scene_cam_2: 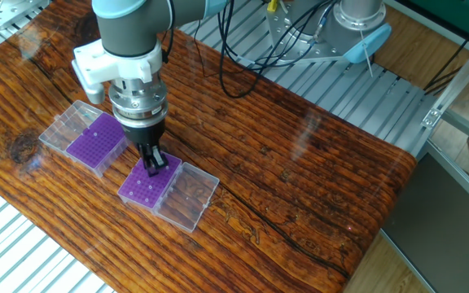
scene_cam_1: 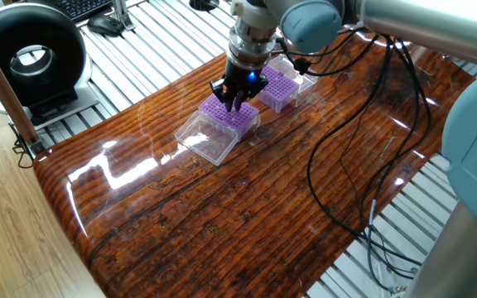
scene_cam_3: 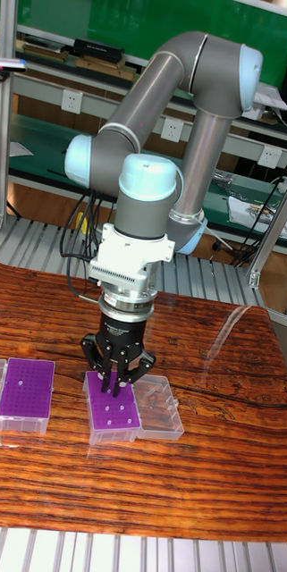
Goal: Transfer all small pipette tips from one holder to another
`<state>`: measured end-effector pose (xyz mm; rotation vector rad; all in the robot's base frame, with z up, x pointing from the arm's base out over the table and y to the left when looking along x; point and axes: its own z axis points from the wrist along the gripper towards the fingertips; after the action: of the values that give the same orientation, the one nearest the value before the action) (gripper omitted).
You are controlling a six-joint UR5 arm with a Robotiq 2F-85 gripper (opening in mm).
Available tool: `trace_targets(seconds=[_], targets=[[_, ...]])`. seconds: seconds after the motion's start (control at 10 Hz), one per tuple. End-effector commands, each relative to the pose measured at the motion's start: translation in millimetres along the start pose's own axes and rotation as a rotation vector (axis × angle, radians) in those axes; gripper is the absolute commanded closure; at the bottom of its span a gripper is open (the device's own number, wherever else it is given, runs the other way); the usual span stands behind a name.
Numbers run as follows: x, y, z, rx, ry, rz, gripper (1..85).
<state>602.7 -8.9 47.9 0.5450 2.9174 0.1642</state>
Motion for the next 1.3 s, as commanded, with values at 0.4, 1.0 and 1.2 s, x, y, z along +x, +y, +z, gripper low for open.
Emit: trace_targets(seconds=[0.4, 1.0, 1.2], targets=[[0.3, -1.7, 2.8, -0.019, -0.006, 0.001, 62.7], [-1.7, -3.0, 5.9, -0.050, -0.013, -0.012, 63.7], [-1.5, -5.9, 5.3, -0.044, -0.012, -0.006, 73.0]])
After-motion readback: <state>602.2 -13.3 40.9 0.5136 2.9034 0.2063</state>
